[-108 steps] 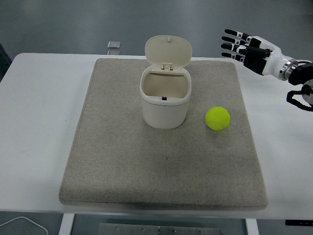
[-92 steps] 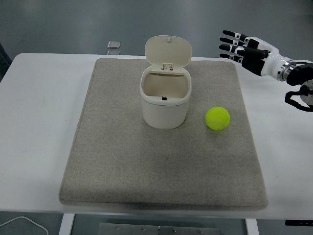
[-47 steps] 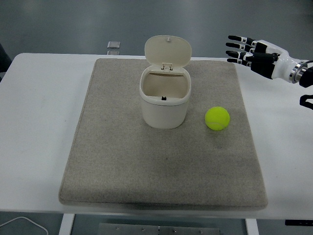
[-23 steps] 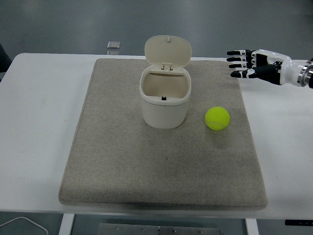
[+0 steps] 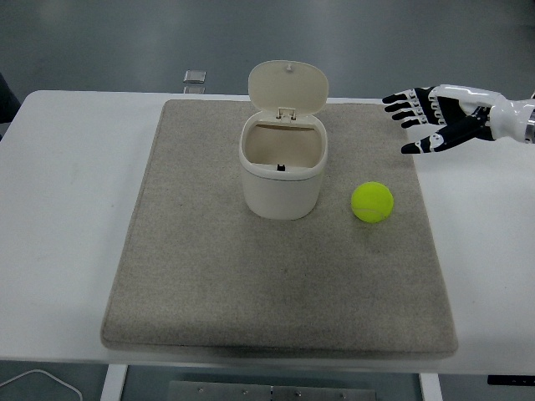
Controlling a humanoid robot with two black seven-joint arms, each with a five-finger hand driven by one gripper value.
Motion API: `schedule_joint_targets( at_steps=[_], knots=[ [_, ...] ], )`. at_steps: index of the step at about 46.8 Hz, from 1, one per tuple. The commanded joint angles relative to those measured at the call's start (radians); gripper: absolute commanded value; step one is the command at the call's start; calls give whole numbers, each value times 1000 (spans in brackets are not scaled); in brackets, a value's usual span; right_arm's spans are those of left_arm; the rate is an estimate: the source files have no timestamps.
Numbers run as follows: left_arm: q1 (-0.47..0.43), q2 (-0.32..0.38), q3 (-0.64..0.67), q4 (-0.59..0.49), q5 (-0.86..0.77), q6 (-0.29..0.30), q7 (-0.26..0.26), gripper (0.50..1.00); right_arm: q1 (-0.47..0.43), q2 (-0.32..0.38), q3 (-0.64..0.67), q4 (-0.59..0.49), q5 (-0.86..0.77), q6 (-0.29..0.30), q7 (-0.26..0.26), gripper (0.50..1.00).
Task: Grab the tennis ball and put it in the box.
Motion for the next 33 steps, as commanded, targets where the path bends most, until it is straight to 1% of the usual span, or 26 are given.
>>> schedule_joint_targets(
  at_steps=[1, 8, 12, 21, 28, 33],
  knots=[
    [0, 0, 0, 0, 0, 0, 0, 992, -3, -13, 1, 40, -45, -5, 14, 926],
    [0, 0, 0, -1, 0, 0, 0, 992, -9, -27, 0, 118, -152, -50, 54, 926],
    [0, 0, 0, 0, 0, 0, 0, 992, -11, -27, -10, 140, -210, -83, 74, 926],
    [0, 0, 0, -1, 0, 0, 0, 992, -23, -16, -16, 148, -351, -150, 111, 926],
    [0, 0, 0, -1, 0, 0, 0, 990, -41, -9, -26, 164, -419, -169, 123, 926],
    [0, 0, 0, 0, 0, 0, 0, 992, -49, -7, -57, 171, -448, -196, 131, 928]
  ],
)
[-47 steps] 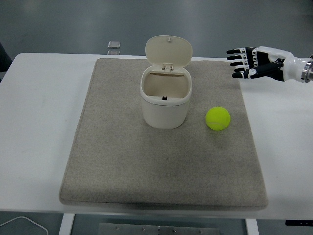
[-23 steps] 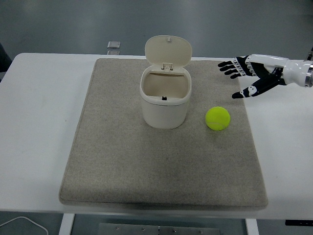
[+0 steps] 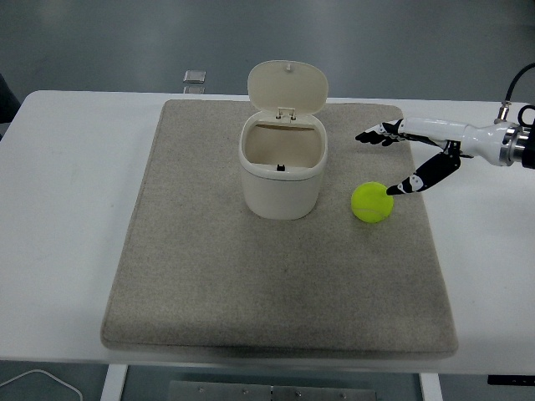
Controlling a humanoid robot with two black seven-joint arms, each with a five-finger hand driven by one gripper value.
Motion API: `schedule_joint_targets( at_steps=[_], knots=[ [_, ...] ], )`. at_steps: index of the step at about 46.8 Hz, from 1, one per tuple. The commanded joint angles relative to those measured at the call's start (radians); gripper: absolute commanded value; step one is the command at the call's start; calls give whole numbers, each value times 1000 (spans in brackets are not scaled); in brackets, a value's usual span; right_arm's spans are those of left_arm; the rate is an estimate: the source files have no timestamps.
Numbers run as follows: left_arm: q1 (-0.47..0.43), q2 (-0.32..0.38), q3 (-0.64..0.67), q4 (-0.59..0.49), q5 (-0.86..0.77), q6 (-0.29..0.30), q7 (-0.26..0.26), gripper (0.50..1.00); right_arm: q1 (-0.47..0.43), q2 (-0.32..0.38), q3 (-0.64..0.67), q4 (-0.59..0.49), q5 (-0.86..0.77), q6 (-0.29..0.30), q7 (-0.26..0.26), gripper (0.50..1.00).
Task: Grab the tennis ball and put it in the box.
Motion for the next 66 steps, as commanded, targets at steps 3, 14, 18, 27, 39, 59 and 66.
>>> schedule_joint_targets(
  at_steps=[3, 14, 18, 27, 39, 59, 66],
  knots=[
    [0, 0, 0, -1, 0, 0, 0, 992, -15, 9, -32, 7, -34, -44, 15, 928],
    [0, 0, 0, 1, 0, 0, 0, 992, -44, 45, -34, 7, -59, -149, 30, 928],
    [0, 0, 0, -1, 0, 0, 0, 992, -55, 48, -34, 7, -59, -156, 41, 928],
    [2, 0, 0, 1, 0, 0, 0, 992, -59, 45, -38, 9, -75, -143, 82, 928],
    [0, 0, 0, -1, 0, 0, 0, 992, -61, 42, -51, 9, -160, -158, 110, 928],
    [0, 0, 0, -1, 0, 0, 0, 992, -81, 49, -66, -2, -252, -227, 107, 928],
    [0, 0, 0, 1, 0, 0, 0, 990, -84, 51, -66, -12, -273, -236, 107, 928]
  ],
)
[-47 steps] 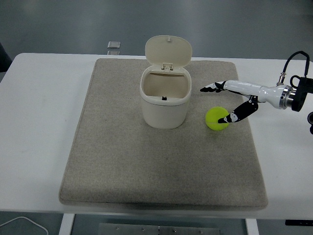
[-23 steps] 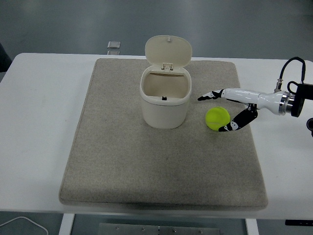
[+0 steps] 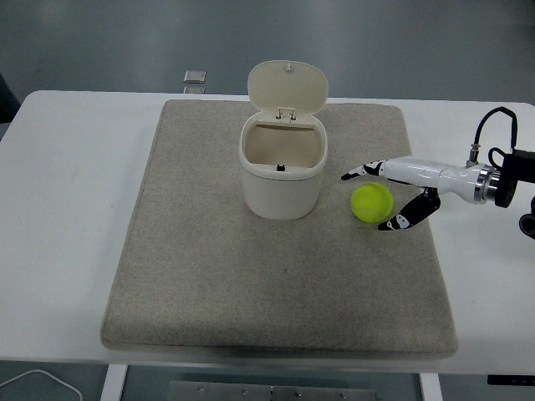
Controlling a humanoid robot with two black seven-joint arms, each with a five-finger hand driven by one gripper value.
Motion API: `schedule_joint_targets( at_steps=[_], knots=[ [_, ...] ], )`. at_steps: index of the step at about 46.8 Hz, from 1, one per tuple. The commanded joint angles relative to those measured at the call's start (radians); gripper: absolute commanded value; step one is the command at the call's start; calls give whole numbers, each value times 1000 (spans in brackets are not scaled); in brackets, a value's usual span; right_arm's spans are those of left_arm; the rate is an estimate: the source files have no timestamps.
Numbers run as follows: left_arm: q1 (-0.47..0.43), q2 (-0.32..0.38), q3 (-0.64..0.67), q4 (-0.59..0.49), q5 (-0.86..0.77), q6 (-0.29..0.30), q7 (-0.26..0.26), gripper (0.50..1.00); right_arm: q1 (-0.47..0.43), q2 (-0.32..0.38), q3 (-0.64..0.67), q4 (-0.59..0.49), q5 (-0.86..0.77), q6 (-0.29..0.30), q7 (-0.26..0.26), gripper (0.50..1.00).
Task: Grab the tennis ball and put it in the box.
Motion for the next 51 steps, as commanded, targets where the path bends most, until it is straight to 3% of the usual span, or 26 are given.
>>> schedule_joint_targets(
  at_steps=[1, 8, 29, 37, 47, 51],
  knots=[
    [0, 0, 0, 1, 0, 0, 0, 992, -4, 0, 2, -5, -9, -1, -2, 928],
    [0, 0, 0, 1, 0, 0, 0, 992, -13, 0, -3, -7, -9, -38, -2, 928],
    [0, 0, 0, 1, 0, 0, 0, 992, -18, 3, -20, -29, -46, -77, 0, 899],
    [0, 0, 0, 1, 0, 0, 0, 992, -18, 3, -20, -29, -46, -77, 0, 805],
    [0, 0, 0, 1, 0, 0, 0, 992, -18, 5, -20, -29, -60, -77, 0, 756],
    [0, 0, 0, 1, 0, 0, 0, 992, -18, 14, -20, -29, -78, -77, 0, 713]
  ],
)
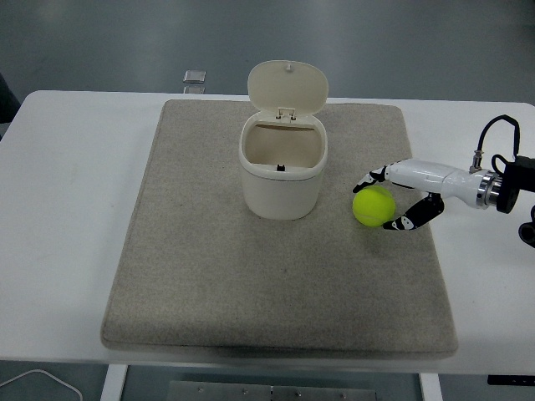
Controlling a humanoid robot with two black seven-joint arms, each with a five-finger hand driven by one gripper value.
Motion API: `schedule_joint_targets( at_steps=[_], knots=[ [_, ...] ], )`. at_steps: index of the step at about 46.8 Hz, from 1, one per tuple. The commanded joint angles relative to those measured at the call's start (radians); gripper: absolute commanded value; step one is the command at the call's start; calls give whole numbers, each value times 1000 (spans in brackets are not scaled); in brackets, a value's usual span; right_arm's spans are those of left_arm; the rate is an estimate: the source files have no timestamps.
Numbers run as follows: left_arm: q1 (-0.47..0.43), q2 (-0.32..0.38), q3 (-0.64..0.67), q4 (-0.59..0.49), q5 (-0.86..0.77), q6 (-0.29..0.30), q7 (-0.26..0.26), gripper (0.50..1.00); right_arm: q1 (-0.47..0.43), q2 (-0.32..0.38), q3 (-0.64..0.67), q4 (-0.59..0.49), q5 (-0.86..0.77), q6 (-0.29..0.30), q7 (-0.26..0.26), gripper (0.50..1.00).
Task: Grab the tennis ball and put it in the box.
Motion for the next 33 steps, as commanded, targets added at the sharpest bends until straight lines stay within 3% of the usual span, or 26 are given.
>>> schedule_joint_targets(
  at_steps=[1, 23, 33],
  knots=[
    [0, 0, 0, 0, 0, 0, 0, 992, 0, 9, 0, 0, -16, 0, 0, 707],
    [0, 0, 0, 0, 0, 0, 0, 992, 23, -15, 6, 3, -10, 28, 26, 521],
    [0, 0, 0, -1, 0, 0, 0, 992, 103, -80, 12, 23, 34, 112, 80, 519]
  ],
)
